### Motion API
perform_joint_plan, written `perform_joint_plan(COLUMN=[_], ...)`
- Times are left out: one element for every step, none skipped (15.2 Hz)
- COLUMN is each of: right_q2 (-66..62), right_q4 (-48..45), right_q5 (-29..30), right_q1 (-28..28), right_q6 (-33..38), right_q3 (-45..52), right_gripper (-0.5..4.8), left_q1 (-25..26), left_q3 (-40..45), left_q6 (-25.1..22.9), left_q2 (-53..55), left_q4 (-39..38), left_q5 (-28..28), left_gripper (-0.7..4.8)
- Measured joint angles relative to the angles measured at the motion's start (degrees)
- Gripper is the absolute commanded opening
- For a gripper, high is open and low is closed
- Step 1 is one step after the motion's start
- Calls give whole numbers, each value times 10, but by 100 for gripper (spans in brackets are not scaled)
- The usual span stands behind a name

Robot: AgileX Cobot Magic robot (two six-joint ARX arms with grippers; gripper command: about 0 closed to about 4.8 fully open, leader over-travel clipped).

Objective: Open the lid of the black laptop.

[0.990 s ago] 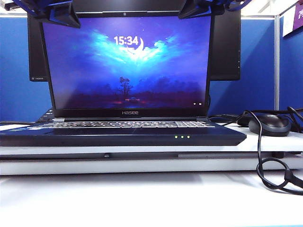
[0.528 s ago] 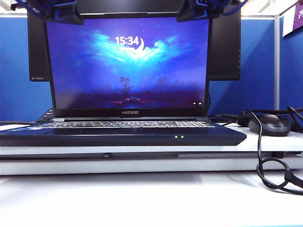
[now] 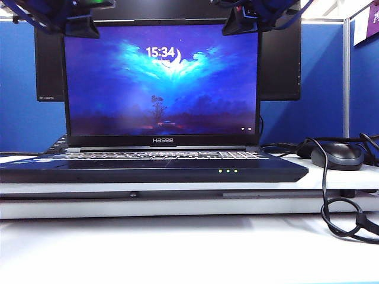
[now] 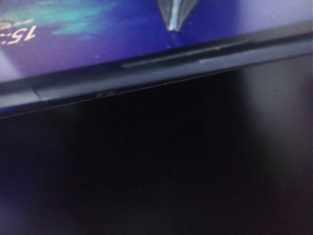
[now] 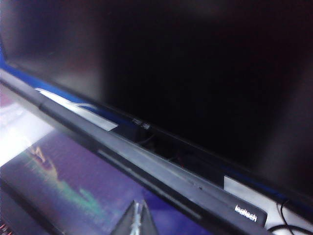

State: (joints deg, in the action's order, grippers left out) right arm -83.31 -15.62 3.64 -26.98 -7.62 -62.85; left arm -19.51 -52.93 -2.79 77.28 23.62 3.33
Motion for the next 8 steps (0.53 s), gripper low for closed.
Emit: perform_joint_plan(right_q2=[-7,-14,-19,-24,-27,-31,-37,-41], right_q4=[0,0,1,0,0,0,-3,-4], right_q5=[0,3,4,5,6,6,6,9], right_q1=[2,5,7,10,12,13,15,19], right_q6=[-2,-4,-6,-8,-9,-9,-11,-12], right_q3=[-7,-14,-20,-26,-28,-32,-33,-33], right_gripper=[-1,-2,-1,-2,-1,-1,-1,-1], left_q1=[0,0,1,1,1,1,1,1], left_q3=[0,-1,-2,-3,-4,-4,-4,-4], left_q6=[0,0,0,0,0,0,0,0], left_q2=[5,8,11,15,20,24,29,35], left_q4=[10,17,27,37,49,56,59,62], left_q5=[-2,-4,-4,-6,-7,-8,-9,-10], left_gripper=[-4,-4,-4,-4,-4,-4,-4,-4])
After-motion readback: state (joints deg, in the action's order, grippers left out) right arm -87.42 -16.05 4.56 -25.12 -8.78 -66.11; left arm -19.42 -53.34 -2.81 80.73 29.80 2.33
